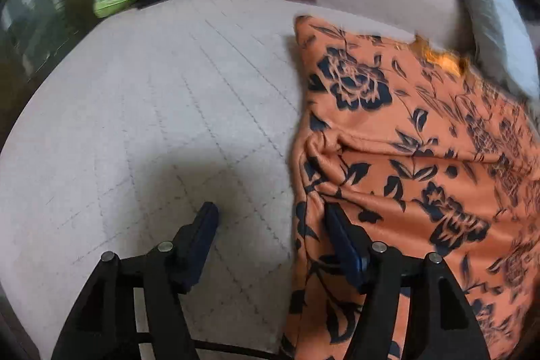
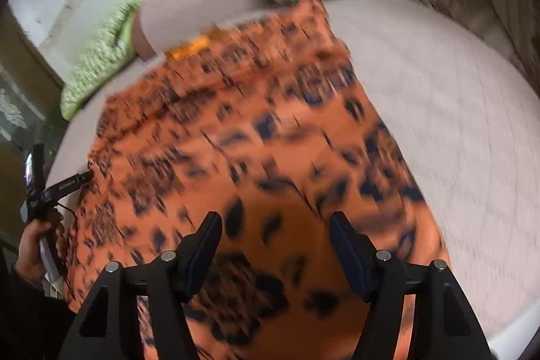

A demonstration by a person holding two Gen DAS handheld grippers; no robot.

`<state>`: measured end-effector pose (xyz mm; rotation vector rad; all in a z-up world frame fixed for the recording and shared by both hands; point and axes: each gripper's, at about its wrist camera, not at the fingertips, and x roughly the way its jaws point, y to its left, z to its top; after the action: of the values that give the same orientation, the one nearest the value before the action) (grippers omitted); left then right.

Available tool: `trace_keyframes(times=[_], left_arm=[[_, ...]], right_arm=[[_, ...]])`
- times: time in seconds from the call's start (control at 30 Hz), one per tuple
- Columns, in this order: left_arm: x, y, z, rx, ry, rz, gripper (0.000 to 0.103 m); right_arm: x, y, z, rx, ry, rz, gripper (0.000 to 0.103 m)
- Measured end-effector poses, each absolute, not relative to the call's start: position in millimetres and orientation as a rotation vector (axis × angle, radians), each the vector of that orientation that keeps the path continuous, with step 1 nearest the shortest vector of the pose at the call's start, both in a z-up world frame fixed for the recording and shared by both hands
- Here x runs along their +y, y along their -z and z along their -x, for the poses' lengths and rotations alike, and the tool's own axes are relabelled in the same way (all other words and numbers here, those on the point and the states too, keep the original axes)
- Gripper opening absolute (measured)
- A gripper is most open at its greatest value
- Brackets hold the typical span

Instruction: Fold small clothes

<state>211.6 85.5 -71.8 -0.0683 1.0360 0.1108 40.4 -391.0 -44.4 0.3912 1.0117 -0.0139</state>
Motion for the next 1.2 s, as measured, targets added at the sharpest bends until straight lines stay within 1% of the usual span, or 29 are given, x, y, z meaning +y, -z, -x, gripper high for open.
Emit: trace_keyframes(times=[0.13, 0.23, 0.3, 0.33, 0.4, 0.47, 0.5, 0.6, 0.67, 0.73, 0.77, 0.8, 0.83, 0.87, 0.9, 1.0, 1.03, 1.07, 1.1, 1.13, 1.17, 1.2], left_arm=[[96.2, 58.8, -171.8, 1.081, -0.033, 0.219, 0.068], [104.4, 57.4, -125.5, 1.104, 0.043, 0.304, 0.068], [108.5, 57.6, -95.9, 1.111, 0.052, 0.357, 0.071], [109.0, 60.2, -83.0, 1.119, 0.052, 0.371, 0.074], [107.3, 60.8, -65.4, 1.111, 0.054, 0.35, 0.076], [95.4, 57.7, -57.1, 1.126, 0.038, 0.245, 0.076], [92.0, 56.6, -52.7, 1.129, 0.037, 0.231, 0.076], [95.7, 53.4, -34.5, 1.119, 0.059, 0.326, 0.076], [102.4, 58.1, -29.8, 1.12, 0.03, 0.359, 0.076], [99.7, 67.5, -33.4, 1.122, 0.034, 0.319, 0.076], [94.2, 66.6, -30.1, 1.117, 0.027, 0.273, 0.068], [92.1, 65.6, -27.1, 1.118, 0.003, 0.23, 0.055], [91.0, 64.4, -25.7, 1.121, -0.026, 0.197, 0.029], [92.8, 63.7, -25.9, 1.12, -0.011, 0.22, 0.013], [97.4, 64.1, -25.8, 1.138, 0.008, 0.265, 0.008], [105.2, 56.3, -20.1, 1.141, -0.012, 0.333, 0.005], [103.4, 48.0, -15.2, 1.115, -0.019, 0.331, 0.005], [97.4, 29.6, -3.7, 1.052, -0.016, 0.316, 0.005], [93.0, 19.0, 3.1, 1.015, -0.013, 0.304, 0.005], [89.6, 13.3, 8.7, 0.994, -0.015, 0.299, 0.005], [88.5, 17.0, 10.6, 1.012, -0.024, 0.303, 0.005], [90.8, 35.8, 6.3, 1.079, -0.034, 0.317, 0.005]], right_arm=[[-407.0, 29.1, -23.3, 0.959, 0.062, -0.386, 0.07], [-428.5, 29.3, -14.5, 0.963, 0.123, -0.43, 0.07], [-438.4, 36.2, -12.4, 1.016, 0.141, -0.439, 0.07], [-440.8, 41.1, -10.0, 1.042, 0.134, -0.446, 0.07], [-437.4, 41.6, -4.4, 1.052, 0.115, -0.424, 0.07], [-431.3, 37.1, 0.9, 1.066, 0.113, -0.382, 0.07], [-431.7, 30.2, 7.3, 1.041, 0.107, -0.4, 0.07], [-436.9, 12.5, 25.8, 0.957, 0.113, -0.423, 0.07], [-441.7, 11.0, 34.8, 0.951, 0.131, -0.423, 0.07], [-449.9, 18.7, 43.7, 0.978, 0.152, -0.451, 0.07], [-453.2, 25.4, 47.3, 1.004, 0.16, -0.475, 0.07], [-454.8, 30.9, 49.3, 1.023, 0.16, -0.494, 0.07], [-455.4, 35.2, 49.1, 1.036, 0.158, -0.509, 0.07], [-455.2, 40.6, 51.3, 1.048, 0.154, -0.529, 0.07], [-454.5, 44.5, 53.7, 1.055, 0.145, -0.544, 0.07], [-446.5, 46.6, 52.1, 1.073, 0.132, -0.505, 0.071], [-444.1, 46.4, 51.1, 1.079, 0.105, -0.508, 0.057], [-444.5, 45.6, 51.7, 1.085, 0.079, -0.529, 0.034], [-445.7, 44.3, 53.7, 1.085, 0.081, -0.532, 0.008], [-446.3, 44.0, 55.5, 1.09, 0.093, -0.515, 0.009], [-447.3, 47.0, 56.8, 1.103, 0.107, -0.505, 0.009], [-449.0, 52.1, 55.4, 1.128, 0.117, -0.509, 0.009]])
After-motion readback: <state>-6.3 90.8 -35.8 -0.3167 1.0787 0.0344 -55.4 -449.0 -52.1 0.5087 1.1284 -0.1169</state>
